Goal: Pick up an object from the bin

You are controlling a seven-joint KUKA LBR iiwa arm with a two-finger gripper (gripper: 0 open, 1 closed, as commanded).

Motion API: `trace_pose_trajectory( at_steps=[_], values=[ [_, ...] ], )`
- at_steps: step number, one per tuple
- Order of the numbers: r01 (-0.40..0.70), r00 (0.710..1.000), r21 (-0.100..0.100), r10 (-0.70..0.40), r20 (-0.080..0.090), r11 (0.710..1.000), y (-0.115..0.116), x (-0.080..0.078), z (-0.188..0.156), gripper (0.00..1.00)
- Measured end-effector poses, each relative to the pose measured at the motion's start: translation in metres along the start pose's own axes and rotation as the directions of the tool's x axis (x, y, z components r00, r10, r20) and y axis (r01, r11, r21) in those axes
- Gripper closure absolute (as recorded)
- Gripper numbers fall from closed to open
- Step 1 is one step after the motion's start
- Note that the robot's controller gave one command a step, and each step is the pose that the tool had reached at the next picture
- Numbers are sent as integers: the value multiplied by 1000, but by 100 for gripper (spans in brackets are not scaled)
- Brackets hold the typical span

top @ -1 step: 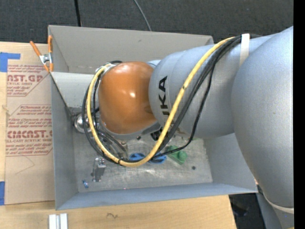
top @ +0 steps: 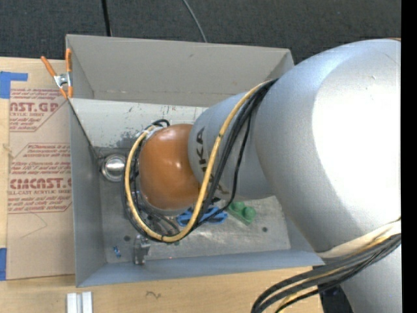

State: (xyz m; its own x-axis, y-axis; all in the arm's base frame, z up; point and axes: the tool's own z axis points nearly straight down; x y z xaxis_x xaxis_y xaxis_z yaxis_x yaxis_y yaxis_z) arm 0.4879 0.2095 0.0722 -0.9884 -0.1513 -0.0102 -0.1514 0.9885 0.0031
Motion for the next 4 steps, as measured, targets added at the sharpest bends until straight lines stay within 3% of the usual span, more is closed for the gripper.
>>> trace_pose_trajectory(
  at_steps=[1, 2, 3, 4],
  values=[
    [23, 1000, -1, -23, -8, 1000, -4, -4, 1, 0],
    [193, 981, -1, -193, 9, 981, -66, 9, -2, 0],
    [218, 976, -1, -218, -5, 976, -103, -18, -1, 0],
    [69, 998, -1, -69, -2, 998, -169, -17, -1, 0]
  ],
)
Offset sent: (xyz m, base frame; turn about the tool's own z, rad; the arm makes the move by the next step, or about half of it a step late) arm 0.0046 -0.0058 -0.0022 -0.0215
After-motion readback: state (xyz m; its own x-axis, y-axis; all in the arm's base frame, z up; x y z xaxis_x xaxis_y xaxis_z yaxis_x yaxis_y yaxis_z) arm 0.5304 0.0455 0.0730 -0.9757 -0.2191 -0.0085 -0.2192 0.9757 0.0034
